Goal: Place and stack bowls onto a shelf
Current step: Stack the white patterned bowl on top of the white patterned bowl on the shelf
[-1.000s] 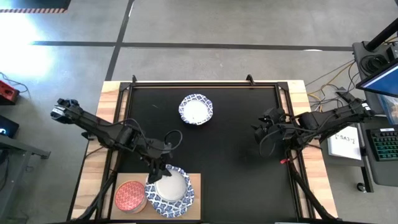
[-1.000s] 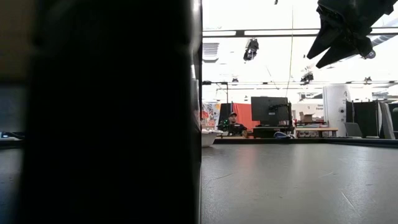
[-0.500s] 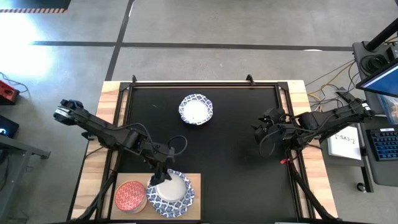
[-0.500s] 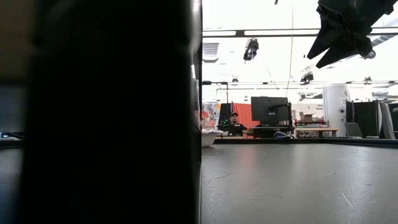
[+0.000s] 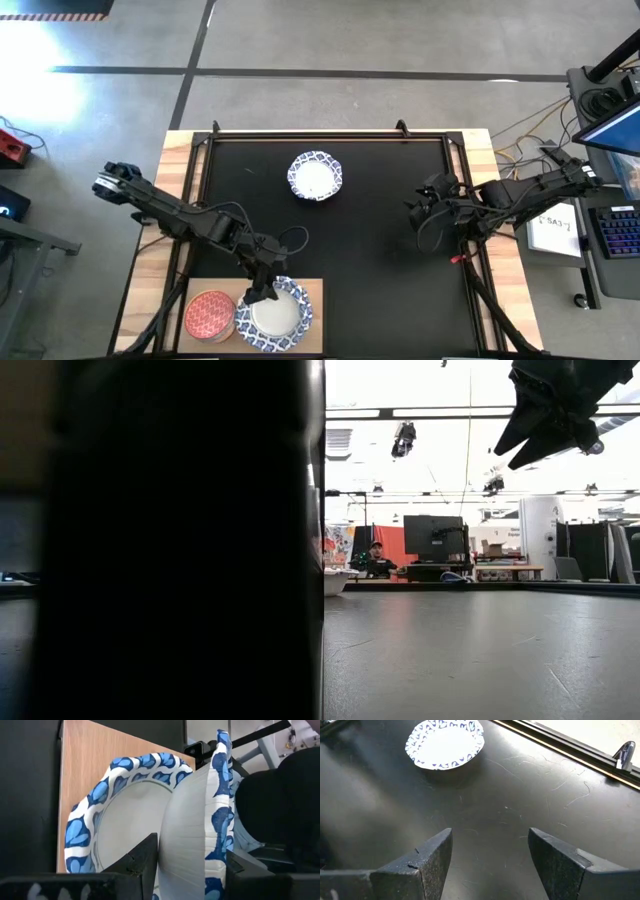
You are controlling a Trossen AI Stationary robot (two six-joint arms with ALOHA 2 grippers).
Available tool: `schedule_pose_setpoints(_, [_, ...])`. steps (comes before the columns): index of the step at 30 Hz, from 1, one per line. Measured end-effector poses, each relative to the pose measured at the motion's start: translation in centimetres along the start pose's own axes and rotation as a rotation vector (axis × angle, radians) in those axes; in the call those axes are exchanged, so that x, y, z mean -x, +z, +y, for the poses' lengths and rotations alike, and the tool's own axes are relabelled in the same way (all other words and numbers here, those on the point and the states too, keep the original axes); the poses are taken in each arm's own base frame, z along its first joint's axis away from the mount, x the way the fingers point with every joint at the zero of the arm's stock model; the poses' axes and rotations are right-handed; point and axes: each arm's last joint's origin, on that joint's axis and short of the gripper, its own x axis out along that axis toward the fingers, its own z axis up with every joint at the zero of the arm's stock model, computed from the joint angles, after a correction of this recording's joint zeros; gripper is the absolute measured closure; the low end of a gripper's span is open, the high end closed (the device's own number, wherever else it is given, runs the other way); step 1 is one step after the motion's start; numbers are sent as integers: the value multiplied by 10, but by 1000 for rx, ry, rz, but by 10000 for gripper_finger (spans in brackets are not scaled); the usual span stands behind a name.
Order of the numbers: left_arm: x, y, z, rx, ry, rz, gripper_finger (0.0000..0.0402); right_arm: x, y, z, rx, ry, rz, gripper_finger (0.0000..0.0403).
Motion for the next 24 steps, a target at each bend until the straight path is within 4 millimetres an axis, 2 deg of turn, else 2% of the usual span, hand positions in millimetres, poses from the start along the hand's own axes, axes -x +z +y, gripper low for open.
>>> schedule_pose_setpoints(9, [2,4,2,-67,6,-30,290,0,0,0,2,-2,2,154])
schedule_pose_setpoints(16, [5,9,9,-87,23,-52,265,-1,0,1,3,-3,2,154])
schedule_pose_setpoints(24, [12,13,3,-179,61,-40,239,-1,0,1,3,-4,4,154])
